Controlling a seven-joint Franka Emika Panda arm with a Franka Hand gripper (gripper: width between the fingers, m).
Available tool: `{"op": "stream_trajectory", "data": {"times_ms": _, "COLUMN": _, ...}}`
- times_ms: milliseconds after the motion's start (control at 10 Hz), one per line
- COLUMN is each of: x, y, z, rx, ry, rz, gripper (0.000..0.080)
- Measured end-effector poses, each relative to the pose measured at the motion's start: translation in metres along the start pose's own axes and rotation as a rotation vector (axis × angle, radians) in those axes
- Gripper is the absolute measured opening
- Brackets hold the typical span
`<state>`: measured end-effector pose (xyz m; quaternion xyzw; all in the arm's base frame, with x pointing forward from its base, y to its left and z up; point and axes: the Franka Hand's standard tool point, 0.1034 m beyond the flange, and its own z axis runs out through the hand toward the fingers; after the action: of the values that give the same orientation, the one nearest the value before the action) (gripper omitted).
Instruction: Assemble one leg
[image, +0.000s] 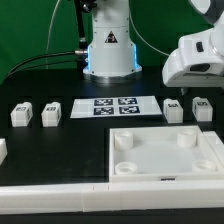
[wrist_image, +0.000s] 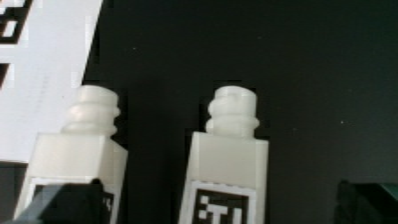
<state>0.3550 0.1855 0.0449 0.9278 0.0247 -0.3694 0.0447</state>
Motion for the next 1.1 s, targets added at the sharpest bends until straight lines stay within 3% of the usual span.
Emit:
{"op": "stream_trajectory", "data": {"times_ms": 300, "x": 0.010, "y": 0.001, "z": -0.002, "rx": 0.013, "ry": -0.046, "rz": -0.033, "gripper": 0.0649}}
{"op": "stream_trajectory", "data": {"times_ms": 600, "x": 0.021, "y": -0.010, "z": -0.001, "rx": 0.051, "ry": -0.059, "rz": -0.042, "gripper": 0.0649}}
{"op": "stream_trajectory", "data": {"times_ms": 1100, "x": 0.037, "y": -0.015, "z": 0.000, "rx": 0.063, "ry": -0.089, "rz": -0.044, "gripper": 0.0649}}
